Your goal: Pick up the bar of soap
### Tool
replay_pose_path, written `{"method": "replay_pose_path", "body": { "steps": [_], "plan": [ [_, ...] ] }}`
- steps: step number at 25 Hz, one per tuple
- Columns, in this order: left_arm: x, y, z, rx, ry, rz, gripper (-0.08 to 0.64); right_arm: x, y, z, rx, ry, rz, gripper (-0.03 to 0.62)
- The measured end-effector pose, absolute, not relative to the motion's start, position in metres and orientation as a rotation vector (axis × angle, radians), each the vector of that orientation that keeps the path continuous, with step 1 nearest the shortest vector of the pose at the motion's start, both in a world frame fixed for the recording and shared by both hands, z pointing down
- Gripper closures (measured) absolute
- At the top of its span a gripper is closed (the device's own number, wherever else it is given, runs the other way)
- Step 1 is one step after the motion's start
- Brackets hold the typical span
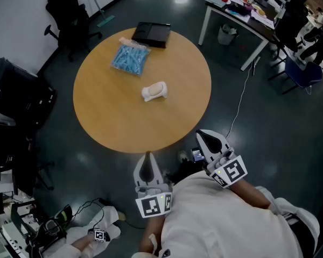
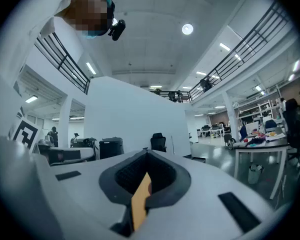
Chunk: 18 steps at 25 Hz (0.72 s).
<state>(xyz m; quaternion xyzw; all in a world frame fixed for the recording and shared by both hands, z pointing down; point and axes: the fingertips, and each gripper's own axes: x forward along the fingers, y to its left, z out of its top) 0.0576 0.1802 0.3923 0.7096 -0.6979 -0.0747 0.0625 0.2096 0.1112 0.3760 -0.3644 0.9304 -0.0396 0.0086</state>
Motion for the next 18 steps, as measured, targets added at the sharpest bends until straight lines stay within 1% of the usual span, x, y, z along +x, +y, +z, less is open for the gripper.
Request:
{"method": "replay_pose_path", "body": {
  "steps": [18],
  "plan": [
    [0.06,0.163,0.4,2.115,-2.122,-0.209,0.554,0.208,0.098,0.381,-1.06,2.927,-0.125,0.578]
  ]
}}
